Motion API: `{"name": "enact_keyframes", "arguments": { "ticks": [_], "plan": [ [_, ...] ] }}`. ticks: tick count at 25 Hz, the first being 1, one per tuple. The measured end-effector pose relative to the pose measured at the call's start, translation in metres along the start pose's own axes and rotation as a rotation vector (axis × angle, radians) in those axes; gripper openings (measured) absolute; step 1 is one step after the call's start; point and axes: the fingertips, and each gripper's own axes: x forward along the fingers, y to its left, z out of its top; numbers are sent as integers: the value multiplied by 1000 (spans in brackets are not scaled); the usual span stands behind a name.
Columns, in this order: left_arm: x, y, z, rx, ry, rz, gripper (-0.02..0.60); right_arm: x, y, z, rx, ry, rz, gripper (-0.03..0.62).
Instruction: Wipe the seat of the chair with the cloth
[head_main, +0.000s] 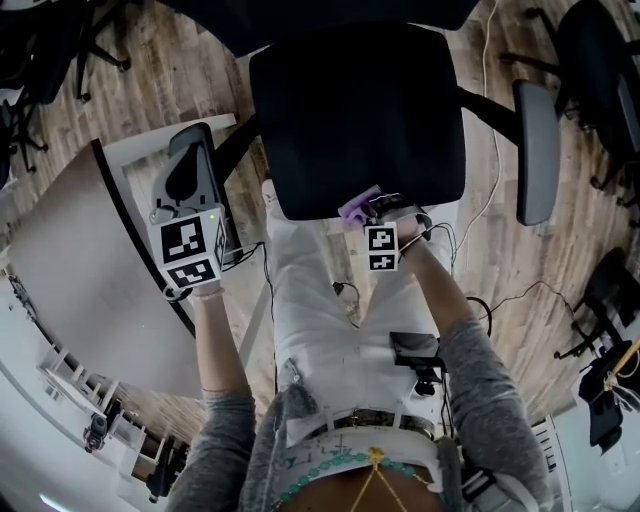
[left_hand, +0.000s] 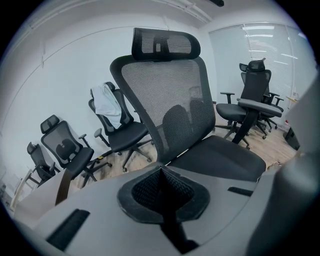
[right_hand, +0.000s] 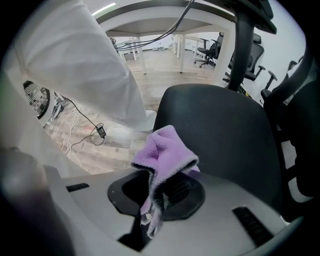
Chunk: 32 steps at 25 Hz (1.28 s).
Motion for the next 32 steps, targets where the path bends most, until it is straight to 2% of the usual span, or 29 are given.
{"name": "enact_keyframes", "arguments": {
  "ticks": [11, 21, 27, 32],
  "plan": [
    [0, 0, 1, 5, 2, 4, 3, -8, 3, -33, 44, 30, -5, 48],
    [0, 3, -1, 4, 2, 5, 3, -16, 2, -65, 116, 65, -16, 48],
    [0, 2, -2, 3, -1, 2, 3, -23, -1, -87, 202, 85, -32, 48],
    [1, 2, -1, 5, 2, 3, 3, -31, -4, -109, 213, 118, -49, 48]
  ]
}}
